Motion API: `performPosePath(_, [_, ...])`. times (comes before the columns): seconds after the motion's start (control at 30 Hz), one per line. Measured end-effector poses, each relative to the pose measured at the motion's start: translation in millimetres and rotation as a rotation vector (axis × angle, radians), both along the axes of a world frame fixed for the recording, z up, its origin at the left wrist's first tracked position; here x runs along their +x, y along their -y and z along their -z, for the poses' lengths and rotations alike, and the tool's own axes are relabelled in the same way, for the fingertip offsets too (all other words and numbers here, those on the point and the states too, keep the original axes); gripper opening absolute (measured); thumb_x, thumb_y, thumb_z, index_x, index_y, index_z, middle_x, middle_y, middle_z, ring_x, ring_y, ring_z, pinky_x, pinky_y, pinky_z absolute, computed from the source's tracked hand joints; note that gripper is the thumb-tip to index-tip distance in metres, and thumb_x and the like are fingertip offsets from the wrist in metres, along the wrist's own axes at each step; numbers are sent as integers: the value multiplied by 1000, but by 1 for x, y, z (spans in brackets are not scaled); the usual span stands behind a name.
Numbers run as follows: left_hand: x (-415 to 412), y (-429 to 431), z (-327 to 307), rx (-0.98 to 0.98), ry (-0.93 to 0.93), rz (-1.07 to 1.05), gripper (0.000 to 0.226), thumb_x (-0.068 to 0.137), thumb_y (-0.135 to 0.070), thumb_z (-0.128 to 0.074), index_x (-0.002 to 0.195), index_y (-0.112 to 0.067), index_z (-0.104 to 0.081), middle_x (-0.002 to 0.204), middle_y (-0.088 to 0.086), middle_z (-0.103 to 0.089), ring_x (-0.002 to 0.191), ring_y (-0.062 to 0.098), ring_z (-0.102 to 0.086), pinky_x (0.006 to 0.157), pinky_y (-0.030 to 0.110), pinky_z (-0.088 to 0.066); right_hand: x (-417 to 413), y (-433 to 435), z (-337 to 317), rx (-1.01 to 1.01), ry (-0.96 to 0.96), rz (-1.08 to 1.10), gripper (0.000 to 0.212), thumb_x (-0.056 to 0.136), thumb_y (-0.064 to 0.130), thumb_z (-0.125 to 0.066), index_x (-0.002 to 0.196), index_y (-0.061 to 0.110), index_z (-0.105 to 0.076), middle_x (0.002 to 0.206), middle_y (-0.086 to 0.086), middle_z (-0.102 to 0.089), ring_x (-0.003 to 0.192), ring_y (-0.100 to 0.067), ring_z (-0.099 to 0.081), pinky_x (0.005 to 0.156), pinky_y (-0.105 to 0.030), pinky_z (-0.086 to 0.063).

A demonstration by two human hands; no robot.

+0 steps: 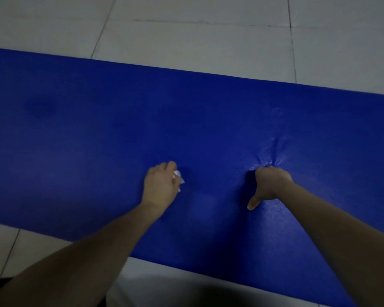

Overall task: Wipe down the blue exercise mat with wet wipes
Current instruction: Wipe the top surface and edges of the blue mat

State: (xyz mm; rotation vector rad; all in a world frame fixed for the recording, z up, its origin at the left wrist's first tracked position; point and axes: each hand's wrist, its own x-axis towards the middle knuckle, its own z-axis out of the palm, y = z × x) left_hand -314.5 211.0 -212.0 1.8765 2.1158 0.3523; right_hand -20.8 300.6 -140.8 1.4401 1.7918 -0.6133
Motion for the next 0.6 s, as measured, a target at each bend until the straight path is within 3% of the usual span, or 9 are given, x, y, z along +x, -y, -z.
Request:
performPosePath(0.23, [144, 24, -3, 114, 58, 298, 13, 84, -25, -65, 78, -17, -55, 70, 3, -57, 64, 25, -54, 64, 39, -46, 3, 1, 4, 26, 6, -24, 87, 50, 73, -86, 105, 19, -44, 102, 1, -50, 93, -20, -50, 82, -36, -50])
performPosePath(0.3, [163, 33, 2, 138, 21, 421, 14, 85, -28, -69, 83, -18, -59, 73, 2, -58, 66, 21, -54, 67, 36, -44, 3, 2, 6, 48, 1, -22, 81, 59, 67, -85, 111, 16, -50, 99, 1, -50, 92, -20, -51, 80, -34, -50])
performPosePath(0.37, [162, 36, 5, 146, -33, 534, 22, 80, -32, -77, 89, -20, -61, 78, 0, -59, 69, 19, -53, 71, 33, -43, 3, 1, 7, 55, 4, -21, 80, 63, 65, -83, 118, 16, -51, 100, 1, -50, 92, -20, -51, 81, -34, -50])
performPosePath(0.43, [145, 33, 5, 165, -117, 599, 31, 76, -39, -81, 93, -20, -64, 82, 0, -60, 71, 18, -54, 73, 33, -43, 2, 0, 6, 32, 9, -28, 89, 55, 71, -84, 115, 17, -48, 102, 1, -50, 93, -20, -50, 83, -35, -50])
performPosePath(0.6, [78, 31, 0, 159, -166, 474, 27, 76, -34, -77, 89, -18, -61, 78, 1, -56, 69, 21, -52, 66, 35, -40, 4, -2, 3, 7, -7, -27, 94, 48, 76, -84, 115, 20, -48, 105, 3, -51, 94, -20, -51, 81, -34, -50])
